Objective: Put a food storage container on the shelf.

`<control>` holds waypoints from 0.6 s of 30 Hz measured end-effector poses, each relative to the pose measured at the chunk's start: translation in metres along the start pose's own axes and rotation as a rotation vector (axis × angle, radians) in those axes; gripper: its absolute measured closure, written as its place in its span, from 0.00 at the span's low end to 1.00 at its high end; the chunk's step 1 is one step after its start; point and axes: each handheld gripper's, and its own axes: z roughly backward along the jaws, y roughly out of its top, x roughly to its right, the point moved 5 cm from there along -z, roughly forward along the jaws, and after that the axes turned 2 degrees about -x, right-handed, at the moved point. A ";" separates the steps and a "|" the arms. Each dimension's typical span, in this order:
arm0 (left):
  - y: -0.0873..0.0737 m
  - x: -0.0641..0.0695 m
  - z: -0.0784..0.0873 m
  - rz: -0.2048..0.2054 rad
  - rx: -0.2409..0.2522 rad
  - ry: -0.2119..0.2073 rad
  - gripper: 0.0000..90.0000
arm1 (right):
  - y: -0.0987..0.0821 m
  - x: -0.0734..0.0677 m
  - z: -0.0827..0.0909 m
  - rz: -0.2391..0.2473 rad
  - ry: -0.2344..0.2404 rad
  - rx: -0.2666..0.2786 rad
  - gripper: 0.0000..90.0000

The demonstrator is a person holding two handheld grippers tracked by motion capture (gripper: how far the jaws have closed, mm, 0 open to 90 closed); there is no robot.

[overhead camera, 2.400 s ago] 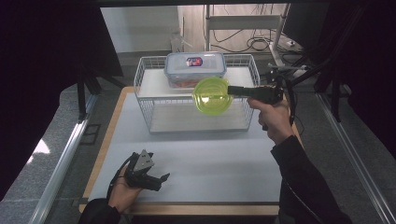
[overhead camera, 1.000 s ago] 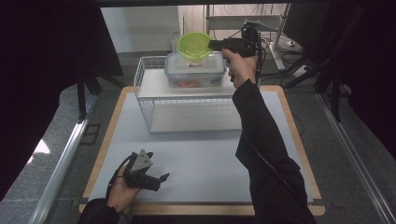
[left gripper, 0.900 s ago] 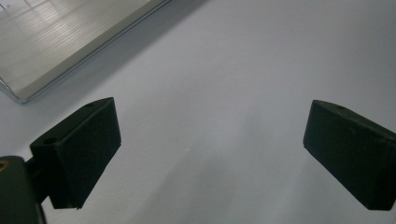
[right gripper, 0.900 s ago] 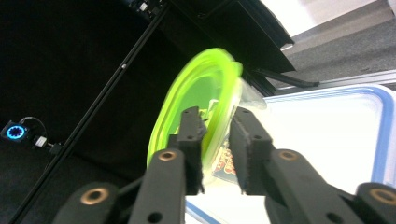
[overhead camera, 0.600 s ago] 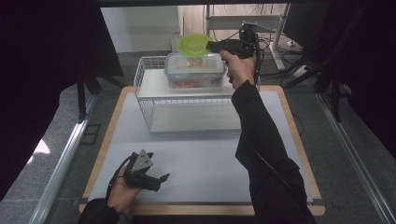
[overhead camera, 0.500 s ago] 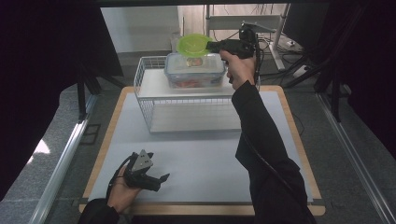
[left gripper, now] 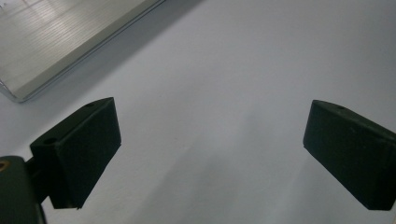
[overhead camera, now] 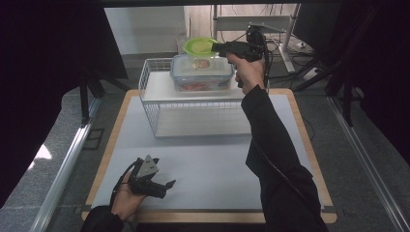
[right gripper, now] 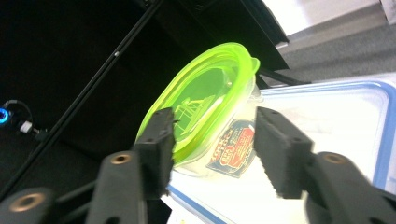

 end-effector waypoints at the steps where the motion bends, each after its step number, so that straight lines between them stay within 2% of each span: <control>1: 0.000 0.000 0.000 0.000 0.000 0.000 0.04 | 0.000 0.000 0.000 0.000 0.000 0.000 0.51; 3: 0.000 0.000 0.000 -0.001 -0.002 0.000 0.04 | -0.001 -0.001 0.003 0.031 0.015 -0.003 0.46; 4: 0.000 0.000 0.000 -0.001 -0.003 0.000 0.05 | -0.003 -0.002 0.006 0.064 0.031 -0.007 0.42; 6: 0.000 0.000 0.000 -0.002 -0.003 0.000 0.05 | -0.004 -0.002 0.008 0.081 0.031 -0.014 0.39; 8: 0.000 0.001 0.000 -0.002 -0.003 0.002 0.04 | -0.009 -0.002 0.015 0.144 0.022 -0.017 0.33; 9: 0.000 0.001 0.000 -0.002 -0.003 0.002 0.04 | -0.009 -0.002 0.015 0.144 0.022 -0.017 0.33; 10: 0.000 0.000 0.000 -0.002 -0.003 0.003 0.04 | -0.013 -0.001 0.020 0.176 0.008 -0.017 0.28; 12: 0.000 0.000 0.000 -0.001 -0.003 0.004 0.04 | -0.015 0.000 0.021 0.185 0.005 -0.014 0.27; 14: 0.000 0.001 0.000 0.002 0.003 0.001 0.04 | -0.022 0.003 0.028 0.232 -0.008 -0.008 0.21; 15: 0.000 0.001 0.000 0.002 0.003 0.001 0.04 | -0.022 0.003 0.028 0.232 -0.008 -0.008 0.21; 16: 0.001 0.001 0.000 0.002 0.009 -0.001 0.04 | -0.028 0.005 0.032 0.255 -0.013 -0.007 0.19; 18: 0.001 0.001 0.000 0.004 0.012 -0.004 0.04 | -0.030 0.006 0.034 0.262 -0.019 -0.009 0.18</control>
